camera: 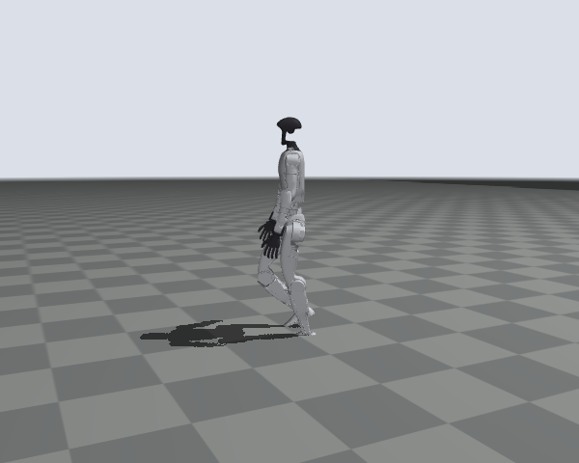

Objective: Walk

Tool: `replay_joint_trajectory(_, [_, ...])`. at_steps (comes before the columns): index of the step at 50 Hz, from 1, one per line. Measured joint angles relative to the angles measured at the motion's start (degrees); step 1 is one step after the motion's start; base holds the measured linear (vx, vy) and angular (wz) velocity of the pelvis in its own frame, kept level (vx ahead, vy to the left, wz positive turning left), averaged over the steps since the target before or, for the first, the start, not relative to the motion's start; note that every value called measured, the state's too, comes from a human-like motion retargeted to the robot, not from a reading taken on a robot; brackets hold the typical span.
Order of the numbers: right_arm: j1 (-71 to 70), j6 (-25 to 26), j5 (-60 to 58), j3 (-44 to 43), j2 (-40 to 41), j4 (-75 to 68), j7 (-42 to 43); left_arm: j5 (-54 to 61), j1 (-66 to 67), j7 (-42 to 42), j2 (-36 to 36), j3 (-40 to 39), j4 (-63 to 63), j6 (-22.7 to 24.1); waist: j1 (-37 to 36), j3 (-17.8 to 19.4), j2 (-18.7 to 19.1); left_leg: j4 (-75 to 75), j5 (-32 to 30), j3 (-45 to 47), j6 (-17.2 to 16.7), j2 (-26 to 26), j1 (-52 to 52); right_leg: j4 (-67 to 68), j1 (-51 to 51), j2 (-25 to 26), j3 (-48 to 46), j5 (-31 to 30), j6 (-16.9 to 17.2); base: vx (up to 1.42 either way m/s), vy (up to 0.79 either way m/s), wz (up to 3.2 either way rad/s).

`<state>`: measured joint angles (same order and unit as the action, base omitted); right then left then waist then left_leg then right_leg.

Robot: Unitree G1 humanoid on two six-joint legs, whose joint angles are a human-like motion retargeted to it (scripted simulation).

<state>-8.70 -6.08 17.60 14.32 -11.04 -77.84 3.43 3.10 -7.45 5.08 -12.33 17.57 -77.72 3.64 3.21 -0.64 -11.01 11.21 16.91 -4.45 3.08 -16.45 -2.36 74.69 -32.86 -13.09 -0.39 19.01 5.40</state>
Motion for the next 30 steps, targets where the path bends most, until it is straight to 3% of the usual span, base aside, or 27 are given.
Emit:
replay_joint_trajectory(5, [-0.9,0.2,-0.9,0.9,0.5,1.1,0.3,-0.9,-3.0,1.4,0.1,0.2,0.6,0.8,0.6,0.1,3.5,-0.5,2.0,-1.1,-1.1,3.9,1.8,-19.0,-3.4,4.3,-2.2,-3.8,1.2,0.23,-0.03,0.09])
replay_joint_trajectory(10, [-0.6,0.5,-2.7,2.3,1.3,2.5,1.0,-2.7,-4.3,3.3,0.3,1.5,2.5,2.1,0.1,0.1,4.4,1.3,4.6,-2.2,-1.1,5.0,3.0,-37.4,-5.1,8.7,1.5,-12.7,5.9,0.24,-0.05,0.08])
replay_joint_trajectory(12, [-1.5,0.8,-3.8,2.4,1.5,2.7,1.1,-3.6,-5.7,3.8,0.2,1.8,2.9,2.4,-0.6,-0.2,5.9,1.8,5.7,-2.7,-1.3,7.0,2.9,-47.3,-3.9,11.4,2.6,-18.8,7.6,0.25,-0.07,0.0])
replay_joint_trajectory(15, [-1.4,0.9,-5.2,2.8,1.8,3.2,1.4,-4.8,-6.1,4.6,0.5,2.3,3.5,2.7,-1.0,-0.6,5.5,5.2,8.1,-3.3,-1.1,6.5,2.9,-49.1,-5.0,12.4,5.4,-22.7,9.6,0.27,-0.09,0.09])
replay_joint_trajectory(20, [-0.5,1.0,-7.3,3.8,2.5,3.7,1.8,-6.2,-5.2,5.1,1.4,2.6,3.7,2.5,-2.4,-1.6,5.6,14.6,12.1,-3.6,-1.6,6.8,1.9,-44.0,-6.2,15.0,7.3,-25.7,9.6,0.33,-0.1,0.01])
replay_joint_trajectory(24, [-1.7,1.3,-9.2,4.7,1.8,3.9,1.2,-6.3,-5.6,4.1,1.5,1.5,3.0,2.1,-2.3,-0.5,9.0,23.0,11.1,-5.0,-4.3,10.4,2.3,-45.5,-1.2,17.8,5.3,-25.1,8.3,0.4,-0.06,0.13])
replay_joint_trajectory(30, [0.3,0.8,-11.0,6.3,0.8,5.8,1.6,-5.4,-2.1,3.8,1.7,0.2,3.0,2.2,-3.8,-1.4,12.8,42.5,6.4,-4.3,-10.0,14.9,-2.8,-42.9,2.0,22.5,3.3,-19.4,4.4,0.4,-0.07,-0.02])
